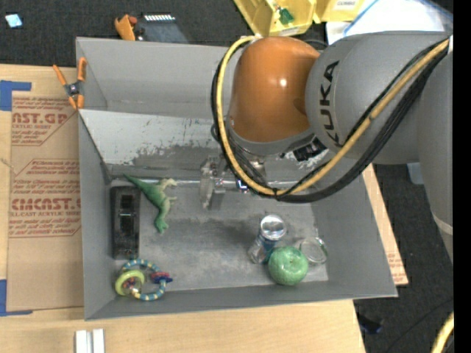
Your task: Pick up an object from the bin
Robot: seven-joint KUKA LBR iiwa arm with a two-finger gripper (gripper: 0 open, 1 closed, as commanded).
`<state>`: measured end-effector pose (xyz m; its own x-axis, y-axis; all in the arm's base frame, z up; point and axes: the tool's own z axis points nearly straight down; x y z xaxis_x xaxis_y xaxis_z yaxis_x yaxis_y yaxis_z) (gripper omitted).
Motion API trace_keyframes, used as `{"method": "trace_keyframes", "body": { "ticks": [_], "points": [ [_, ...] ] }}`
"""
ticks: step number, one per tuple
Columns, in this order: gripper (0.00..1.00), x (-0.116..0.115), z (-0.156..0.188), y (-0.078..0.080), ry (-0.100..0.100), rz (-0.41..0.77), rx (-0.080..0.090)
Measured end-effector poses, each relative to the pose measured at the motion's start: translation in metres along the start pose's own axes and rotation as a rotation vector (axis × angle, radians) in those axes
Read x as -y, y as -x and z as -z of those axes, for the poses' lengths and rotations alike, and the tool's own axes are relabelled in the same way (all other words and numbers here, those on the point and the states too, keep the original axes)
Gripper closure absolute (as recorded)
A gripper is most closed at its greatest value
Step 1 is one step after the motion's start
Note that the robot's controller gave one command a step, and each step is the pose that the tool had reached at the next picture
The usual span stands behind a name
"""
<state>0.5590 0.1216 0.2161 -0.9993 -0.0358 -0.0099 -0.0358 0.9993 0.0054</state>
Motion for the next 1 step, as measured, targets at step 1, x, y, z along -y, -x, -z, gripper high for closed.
{"method": "trace_keyframes", "body": {
  "ticks": [1],
  "points": [
    [1.0, 0.0084, 0.017, -0.0104, -0.001, -0.014, -0.003]
  ]
}}
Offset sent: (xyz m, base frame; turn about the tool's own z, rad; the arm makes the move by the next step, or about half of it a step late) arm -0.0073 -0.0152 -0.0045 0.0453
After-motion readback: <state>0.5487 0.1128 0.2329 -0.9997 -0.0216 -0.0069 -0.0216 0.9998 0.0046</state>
